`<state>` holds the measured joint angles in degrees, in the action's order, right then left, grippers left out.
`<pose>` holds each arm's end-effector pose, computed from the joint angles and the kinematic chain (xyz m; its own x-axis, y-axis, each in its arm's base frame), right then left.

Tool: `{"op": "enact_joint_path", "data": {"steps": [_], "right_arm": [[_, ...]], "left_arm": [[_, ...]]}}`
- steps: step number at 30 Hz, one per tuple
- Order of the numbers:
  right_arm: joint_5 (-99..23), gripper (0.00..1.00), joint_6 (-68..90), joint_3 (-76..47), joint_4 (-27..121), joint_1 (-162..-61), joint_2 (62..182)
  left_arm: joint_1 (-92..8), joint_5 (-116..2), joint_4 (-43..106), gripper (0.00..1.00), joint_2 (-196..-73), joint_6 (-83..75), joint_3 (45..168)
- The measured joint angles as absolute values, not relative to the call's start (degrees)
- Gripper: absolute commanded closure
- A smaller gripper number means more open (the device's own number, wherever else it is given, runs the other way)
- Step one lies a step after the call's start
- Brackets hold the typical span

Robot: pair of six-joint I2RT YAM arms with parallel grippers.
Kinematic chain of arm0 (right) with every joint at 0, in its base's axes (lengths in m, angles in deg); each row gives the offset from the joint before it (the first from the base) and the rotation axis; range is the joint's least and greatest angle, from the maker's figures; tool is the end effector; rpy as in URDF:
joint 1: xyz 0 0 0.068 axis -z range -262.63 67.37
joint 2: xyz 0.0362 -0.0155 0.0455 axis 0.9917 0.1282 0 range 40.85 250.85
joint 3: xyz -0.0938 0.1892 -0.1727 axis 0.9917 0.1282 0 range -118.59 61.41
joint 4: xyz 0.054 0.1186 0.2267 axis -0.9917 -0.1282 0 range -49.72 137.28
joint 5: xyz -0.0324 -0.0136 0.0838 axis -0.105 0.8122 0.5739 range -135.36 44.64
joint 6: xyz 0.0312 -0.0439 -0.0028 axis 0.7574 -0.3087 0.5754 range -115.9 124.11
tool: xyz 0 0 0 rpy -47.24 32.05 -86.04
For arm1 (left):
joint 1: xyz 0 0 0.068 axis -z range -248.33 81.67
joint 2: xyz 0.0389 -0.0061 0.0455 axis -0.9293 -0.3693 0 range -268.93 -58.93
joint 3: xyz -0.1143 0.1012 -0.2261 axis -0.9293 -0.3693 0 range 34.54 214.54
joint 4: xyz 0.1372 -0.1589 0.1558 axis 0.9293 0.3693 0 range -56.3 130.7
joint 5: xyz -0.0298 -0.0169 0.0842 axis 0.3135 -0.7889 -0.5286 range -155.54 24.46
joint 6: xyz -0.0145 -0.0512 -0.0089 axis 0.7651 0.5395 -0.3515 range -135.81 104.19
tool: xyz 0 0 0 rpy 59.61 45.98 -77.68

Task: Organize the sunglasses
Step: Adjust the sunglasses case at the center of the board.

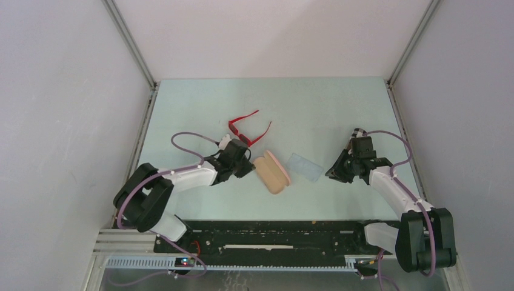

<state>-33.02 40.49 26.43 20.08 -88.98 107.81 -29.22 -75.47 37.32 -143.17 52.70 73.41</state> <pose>0.2098 0.0310 0.1841 -0.8158 0.4923 -0.3036 0.3318 0.8283 0.4516 0.2210 -0.1718 0.1617 -0.7109 -0.6033 -0.3615 -0.3494 0.7490 -0.5630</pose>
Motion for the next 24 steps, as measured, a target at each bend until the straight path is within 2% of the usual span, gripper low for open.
{"op": "enact_joint_path", "data": {"steps": [4,14,19,24], "right_arm": [[-34.0,0.56,41.6,26.4,20.4,-89.0,109.5],[-34.6,0.57,46.1,26.4,23.0,-90.2,110.1],[-34.5,0.58,48.7,26.4,25.5,-92.2,113.2],[-34.5,0.59,49.5,26.4,27.0,-93.0,114.3]], "left_arm": [[-28.9,-76.0,37.9,0.69,-141.3,53.9,72.7],[-27.9,-79.3,43.4,0.67,-132.1,48.5,73.9],[-27.4,-75.1,45.1,0.64,-135.5,39.7,83.8],[-23.1,-67.2,45.2,0.62,-144.6,31.3,96.7]]}}
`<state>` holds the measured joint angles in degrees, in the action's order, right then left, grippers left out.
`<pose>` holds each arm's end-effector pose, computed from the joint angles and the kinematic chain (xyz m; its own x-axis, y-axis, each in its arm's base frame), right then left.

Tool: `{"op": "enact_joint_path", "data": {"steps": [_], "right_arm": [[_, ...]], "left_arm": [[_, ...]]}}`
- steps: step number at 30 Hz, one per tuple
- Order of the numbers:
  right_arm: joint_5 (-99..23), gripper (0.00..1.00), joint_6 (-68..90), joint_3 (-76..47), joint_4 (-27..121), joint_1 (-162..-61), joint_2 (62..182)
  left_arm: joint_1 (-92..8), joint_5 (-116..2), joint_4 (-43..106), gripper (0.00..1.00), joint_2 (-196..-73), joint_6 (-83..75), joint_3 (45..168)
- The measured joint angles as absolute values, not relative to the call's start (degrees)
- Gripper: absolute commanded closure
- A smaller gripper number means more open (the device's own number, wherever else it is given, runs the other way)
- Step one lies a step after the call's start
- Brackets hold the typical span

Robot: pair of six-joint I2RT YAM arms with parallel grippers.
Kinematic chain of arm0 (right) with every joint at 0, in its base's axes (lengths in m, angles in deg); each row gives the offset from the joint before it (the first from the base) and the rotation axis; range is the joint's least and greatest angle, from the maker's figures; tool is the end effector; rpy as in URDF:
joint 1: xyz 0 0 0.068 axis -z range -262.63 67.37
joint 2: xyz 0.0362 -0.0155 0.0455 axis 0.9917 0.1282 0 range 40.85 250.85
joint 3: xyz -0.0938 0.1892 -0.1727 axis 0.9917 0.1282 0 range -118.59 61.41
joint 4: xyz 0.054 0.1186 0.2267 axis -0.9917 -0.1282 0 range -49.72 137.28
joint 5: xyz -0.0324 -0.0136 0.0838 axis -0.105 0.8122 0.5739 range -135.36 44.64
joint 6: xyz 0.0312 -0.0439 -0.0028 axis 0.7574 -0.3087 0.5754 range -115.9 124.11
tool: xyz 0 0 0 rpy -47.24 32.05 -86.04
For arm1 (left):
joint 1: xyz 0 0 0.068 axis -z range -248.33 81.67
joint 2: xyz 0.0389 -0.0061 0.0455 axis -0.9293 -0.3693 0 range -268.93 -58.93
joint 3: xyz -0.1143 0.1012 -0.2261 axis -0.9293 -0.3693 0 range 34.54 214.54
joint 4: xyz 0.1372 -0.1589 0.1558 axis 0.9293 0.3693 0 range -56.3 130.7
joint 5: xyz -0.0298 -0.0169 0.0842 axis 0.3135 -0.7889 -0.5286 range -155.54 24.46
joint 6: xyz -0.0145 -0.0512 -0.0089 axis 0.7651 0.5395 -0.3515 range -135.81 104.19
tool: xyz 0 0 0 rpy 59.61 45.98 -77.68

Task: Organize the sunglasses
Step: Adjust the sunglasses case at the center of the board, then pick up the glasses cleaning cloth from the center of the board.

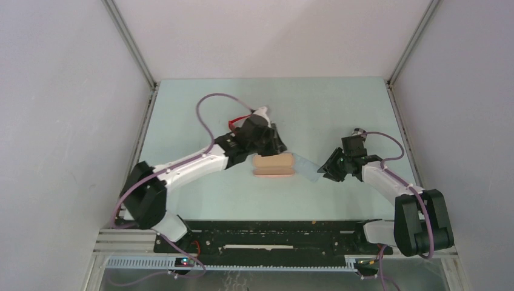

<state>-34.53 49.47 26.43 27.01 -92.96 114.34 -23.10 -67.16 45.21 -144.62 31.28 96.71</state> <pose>0.2255 0.0479 0.1678 -0.7846 0.5674 -0.2498 0.4077 0.7758 0.4816 0.2391 -0.2396 0.2711 -0.7830 -0.2503 -0.5694 0.1759 0.7889 -0.5888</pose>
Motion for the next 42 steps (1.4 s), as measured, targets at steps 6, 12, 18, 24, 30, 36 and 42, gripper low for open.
{"op": "enact_joint_path", "data": {"steps": [6,12,18,24,30,36,42], "right_arm": [[-34.9,0.59,48.8,26.8,26.8,-90.3,111.3],[-33.9,0.58,47.3,28.2,26.8,-85.7,108.9],[-31.2,0.57,44.9,28.4,28.0,-86.2,112.5],[-30.0,0.59,43.0,28.5,30.1,-88.2,117.2],[-27.0,0.63,43.1,28.8,34.7,-89.8,120.7],[-25.5,0.83,44.5,28.7,39.8,-91.6,123.7],[-26.6,1.00,45.8,28.7,40.2,-92.4,124.4]], "left_arm": [[-15.2,-62.5,50.7,0.62,-158.9,22.7,113.7],[-13.9,-60.8,55.3,0.62,-168.9,19.8,123.5],[-15.0,-61.3,58.6,0.61,-173.3,19.1,127.4],[-16.4,-60.7,59.2,0.62,-175.5,19.3,127.4],[-18.1,-59.7,59.6,0.62,-178.6,19.3,127.4],[-20.3,-58.2,59.2,0.61,-178.9,19.3,127.0],[-21.4,-57.2,58.3,0.61,-178.9,19.3,124.9]]}}
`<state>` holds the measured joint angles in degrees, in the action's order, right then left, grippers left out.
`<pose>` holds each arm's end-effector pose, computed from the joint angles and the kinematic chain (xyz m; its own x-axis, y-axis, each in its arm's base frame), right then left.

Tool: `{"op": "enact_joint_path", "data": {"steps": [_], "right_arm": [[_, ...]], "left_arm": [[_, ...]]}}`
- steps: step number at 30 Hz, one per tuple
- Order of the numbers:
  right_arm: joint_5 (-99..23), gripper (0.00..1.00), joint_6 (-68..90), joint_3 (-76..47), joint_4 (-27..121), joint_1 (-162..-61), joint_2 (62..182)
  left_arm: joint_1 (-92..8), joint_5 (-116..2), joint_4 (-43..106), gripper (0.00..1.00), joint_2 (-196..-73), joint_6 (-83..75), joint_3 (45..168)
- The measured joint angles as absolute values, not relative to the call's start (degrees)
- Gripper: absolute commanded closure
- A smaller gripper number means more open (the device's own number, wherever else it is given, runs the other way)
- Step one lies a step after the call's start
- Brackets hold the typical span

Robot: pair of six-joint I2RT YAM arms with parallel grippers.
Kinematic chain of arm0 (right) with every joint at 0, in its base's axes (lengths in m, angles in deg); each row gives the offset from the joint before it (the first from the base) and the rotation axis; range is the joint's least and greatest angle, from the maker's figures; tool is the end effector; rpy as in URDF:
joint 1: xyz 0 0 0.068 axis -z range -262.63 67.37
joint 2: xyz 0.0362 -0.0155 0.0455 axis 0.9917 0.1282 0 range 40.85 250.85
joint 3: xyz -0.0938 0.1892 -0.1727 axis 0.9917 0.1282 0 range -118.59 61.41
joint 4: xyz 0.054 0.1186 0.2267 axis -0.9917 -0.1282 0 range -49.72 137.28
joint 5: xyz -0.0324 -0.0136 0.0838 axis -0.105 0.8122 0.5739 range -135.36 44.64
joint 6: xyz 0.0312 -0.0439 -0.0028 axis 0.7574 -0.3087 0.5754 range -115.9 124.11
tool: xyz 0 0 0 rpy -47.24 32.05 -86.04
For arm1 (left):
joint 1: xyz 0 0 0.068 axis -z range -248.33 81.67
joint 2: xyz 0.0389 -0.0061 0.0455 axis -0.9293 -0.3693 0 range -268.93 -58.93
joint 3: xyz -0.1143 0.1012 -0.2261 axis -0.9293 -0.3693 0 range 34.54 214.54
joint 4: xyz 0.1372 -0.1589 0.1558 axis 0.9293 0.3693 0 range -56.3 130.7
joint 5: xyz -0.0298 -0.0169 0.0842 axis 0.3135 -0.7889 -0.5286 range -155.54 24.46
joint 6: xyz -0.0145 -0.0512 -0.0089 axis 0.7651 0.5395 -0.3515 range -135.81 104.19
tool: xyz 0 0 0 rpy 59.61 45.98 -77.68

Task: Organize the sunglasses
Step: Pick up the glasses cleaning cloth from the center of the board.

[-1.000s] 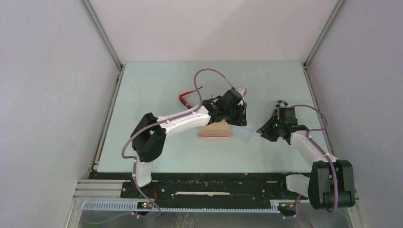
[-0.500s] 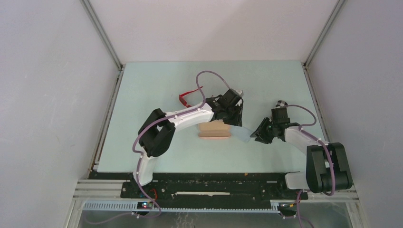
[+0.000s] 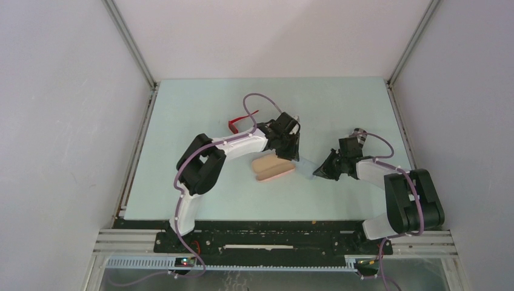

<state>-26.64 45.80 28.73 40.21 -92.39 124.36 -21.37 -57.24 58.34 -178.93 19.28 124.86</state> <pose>0.2431 0.0534 0.1325 -0.8420 0.4944 -0.2159 0.3100 0.7709 0.5564 0.3090 -0.3384 0.1842 -0.9024 0.1328 -0.4099 0.3200 0.8435 -0.4313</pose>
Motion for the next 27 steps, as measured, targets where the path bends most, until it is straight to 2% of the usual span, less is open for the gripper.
{"op": "enact_joint_path", "data": {"steps": [11,15,18,20,27], "right_arm": [[-36.2,1.00,45.9,29.2,30.5,-93.9,116.8],[-38.9,0.90,45.6,29.9,27.0,-93.9,114.1],[-40.5,0.71,45.5,30.6,24.8,-93.2,113.3],[-40.9,0.63,45.5,30.8,24.1,-92.5,112.3],[-43.0,0.60,45.4,31.4,20.1,-89.8,107.6]], "left_arm": [[-21.2,-53.3,57.9,0.61,-178.9,18.8,123.3],[-21.2,-52.6,57.9,0.59,-178.9,18.2,123.4],[-21.2,-51.7,58.0,0.57,-178.9,17.6,123.5],[-21.0,-51.5,58.0,0.55,-178.9,17.2,123.5],[-18.2,-53.5,59.3,0.52,-178.9,13.9,126.5]]}}
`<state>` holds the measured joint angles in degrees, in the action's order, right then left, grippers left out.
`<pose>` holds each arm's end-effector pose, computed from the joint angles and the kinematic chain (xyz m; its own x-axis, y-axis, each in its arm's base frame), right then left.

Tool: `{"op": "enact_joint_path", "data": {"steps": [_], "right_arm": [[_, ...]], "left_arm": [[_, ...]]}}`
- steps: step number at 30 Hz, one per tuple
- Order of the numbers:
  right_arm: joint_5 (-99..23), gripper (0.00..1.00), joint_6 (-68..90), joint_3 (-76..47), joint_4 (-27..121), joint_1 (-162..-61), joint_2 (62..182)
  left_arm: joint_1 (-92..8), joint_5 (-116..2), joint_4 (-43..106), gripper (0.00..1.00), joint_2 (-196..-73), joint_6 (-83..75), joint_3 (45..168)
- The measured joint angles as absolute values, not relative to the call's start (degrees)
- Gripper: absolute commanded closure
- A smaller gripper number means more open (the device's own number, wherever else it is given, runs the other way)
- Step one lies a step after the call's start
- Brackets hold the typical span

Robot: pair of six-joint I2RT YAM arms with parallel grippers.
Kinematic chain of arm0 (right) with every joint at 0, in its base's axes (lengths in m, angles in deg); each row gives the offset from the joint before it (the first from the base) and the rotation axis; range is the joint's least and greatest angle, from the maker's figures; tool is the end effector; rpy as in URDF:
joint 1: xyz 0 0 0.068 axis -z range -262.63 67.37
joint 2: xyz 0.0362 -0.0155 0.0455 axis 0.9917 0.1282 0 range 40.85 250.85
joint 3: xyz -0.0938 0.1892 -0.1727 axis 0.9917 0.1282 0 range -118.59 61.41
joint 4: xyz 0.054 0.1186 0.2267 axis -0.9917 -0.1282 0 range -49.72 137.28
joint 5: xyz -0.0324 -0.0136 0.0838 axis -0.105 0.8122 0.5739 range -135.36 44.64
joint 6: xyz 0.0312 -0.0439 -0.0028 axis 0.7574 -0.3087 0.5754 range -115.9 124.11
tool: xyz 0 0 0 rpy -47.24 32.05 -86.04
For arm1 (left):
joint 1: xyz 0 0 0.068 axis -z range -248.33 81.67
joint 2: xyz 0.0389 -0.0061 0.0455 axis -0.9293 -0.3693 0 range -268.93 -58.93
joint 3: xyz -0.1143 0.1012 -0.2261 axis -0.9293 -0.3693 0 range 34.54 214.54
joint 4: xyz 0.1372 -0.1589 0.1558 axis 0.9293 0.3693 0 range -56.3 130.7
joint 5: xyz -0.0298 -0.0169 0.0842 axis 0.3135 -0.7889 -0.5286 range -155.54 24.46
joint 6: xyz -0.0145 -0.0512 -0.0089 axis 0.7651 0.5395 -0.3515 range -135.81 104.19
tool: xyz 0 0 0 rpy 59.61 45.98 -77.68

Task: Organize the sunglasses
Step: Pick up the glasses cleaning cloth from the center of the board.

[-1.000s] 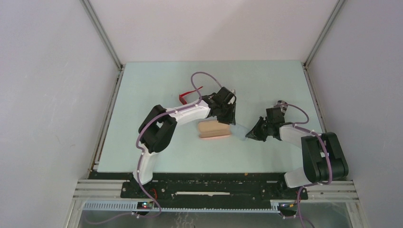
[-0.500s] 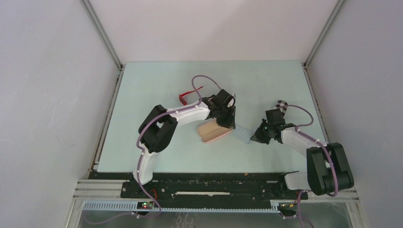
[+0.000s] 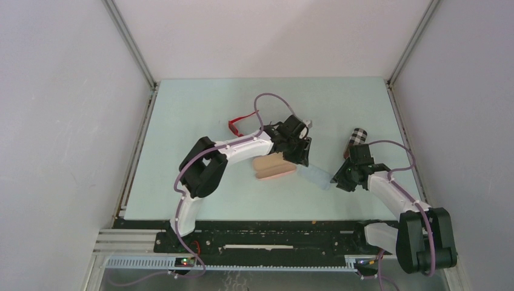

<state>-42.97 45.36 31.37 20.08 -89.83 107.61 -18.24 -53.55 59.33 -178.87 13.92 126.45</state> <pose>0.1944 0.0261 0.1593 -0.7645 0.5675 -0.3058 0.4798 0.8177 0.3179 0.2899 -0.3581 0.1924 -0.8601 0.2720 -0.4316 0.4638 0.7694 -0.4392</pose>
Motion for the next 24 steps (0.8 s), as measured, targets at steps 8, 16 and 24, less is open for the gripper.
{"op": "enact_joint_path", "data": {"steps": [8,16,24], "right_arm": [[-43.3,0.60,45.4,31.4,18.2,-89.0,104.6],[-43.1,0.61,45.6,31.4,18.2,-89.0,104.6],[-42.5,0.61,45.6,31.4,18.2,-88.7,104.6]], "left_arm": [[-15.8,-55.0,60.1,0.49,-179.1,10.2,129.8],[-15.5,-59.6,60.1,0.46,-181.5,9.8,131.2],[-15.7,-59.3,61.5,0.49,-187.0,10.9,133.8]]}}
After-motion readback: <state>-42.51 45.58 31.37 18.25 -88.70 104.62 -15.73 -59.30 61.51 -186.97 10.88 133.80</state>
